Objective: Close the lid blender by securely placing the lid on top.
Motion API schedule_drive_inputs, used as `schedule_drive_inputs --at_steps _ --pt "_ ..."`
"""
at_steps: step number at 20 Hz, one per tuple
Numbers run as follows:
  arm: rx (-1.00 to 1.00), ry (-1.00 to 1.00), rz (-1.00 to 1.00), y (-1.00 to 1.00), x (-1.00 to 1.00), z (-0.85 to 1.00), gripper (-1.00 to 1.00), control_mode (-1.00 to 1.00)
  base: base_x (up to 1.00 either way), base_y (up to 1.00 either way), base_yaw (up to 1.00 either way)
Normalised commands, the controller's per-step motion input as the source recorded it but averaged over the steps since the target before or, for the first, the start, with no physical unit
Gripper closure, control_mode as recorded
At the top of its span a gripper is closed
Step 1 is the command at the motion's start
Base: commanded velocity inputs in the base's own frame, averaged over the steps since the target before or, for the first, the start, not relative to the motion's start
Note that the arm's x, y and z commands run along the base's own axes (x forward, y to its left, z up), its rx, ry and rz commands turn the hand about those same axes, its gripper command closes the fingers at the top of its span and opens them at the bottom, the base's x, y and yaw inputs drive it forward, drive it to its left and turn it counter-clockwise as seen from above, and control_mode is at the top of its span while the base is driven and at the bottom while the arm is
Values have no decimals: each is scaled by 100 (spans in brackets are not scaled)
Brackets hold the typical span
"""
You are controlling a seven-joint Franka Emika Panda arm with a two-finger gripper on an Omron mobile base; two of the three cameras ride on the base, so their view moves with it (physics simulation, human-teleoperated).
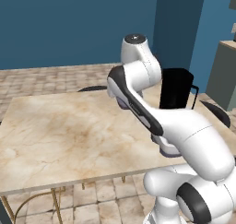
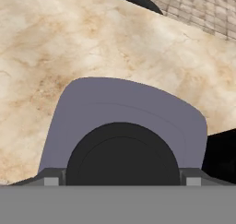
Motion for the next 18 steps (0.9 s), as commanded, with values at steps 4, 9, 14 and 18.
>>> schedule_drive_inputs --at_steps 4,9,14,18 --pt "-15 -1 8 -34 0 39 100 -100 0 0 0" --pt "-12 -6 11 -37 0 30 100 -100 0 0 0" --pt "-6 -3 9 -44 0 54 100 -100 0 0 0" --pt "-1 -4 10 -44 0 49 100 -100 0 0 0"
